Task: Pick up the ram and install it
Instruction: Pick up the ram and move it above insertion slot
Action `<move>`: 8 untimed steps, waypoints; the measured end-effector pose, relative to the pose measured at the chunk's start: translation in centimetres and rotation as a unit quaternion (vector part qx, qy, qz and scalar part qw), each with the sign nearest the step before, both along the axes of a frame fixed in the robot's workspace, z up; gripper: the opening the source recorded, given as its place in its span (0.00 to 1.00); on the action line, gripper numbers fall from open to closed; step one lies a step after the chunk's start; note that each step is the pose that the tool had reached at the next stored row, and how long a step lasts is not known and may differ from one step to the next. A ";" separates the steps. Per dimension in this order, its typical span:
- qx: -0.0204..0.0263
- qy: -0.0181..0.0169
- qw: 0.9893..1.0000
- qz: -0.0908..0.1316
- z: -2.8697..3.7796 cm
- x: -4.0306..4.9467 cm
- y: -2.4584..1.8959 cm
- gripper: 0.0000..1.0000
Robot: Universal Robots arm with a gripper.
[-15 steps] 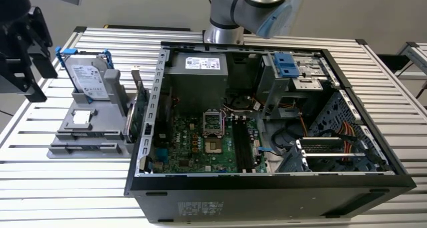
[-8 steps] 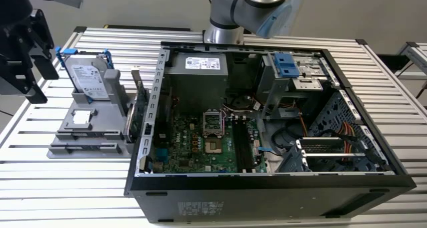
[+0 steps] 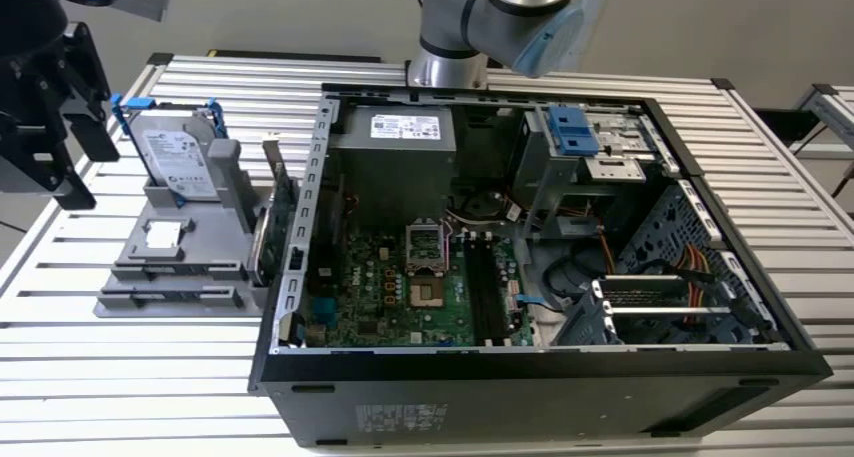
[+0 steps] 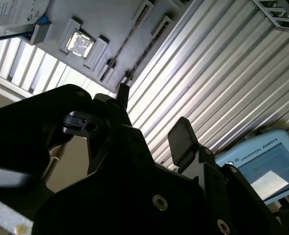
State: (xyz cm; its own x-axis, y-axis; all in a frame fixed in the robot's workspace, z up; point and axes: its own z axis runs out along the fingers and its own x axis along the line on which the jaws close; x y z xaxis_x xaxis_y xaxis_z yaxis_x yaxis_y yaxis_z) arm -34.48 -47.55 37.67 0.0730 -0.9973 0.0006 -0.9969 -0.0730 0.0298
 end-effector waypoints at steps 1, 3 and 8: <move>0.000 0.000 1.000 0.000 -0.03 0.00 0.00 1.00; 0.000 0.000 1.000 -0.001 -0.10 0.00 0.00 1.00; 0.000 0.000 1.000 -0.004 -0.33 0.00 0.00 1.00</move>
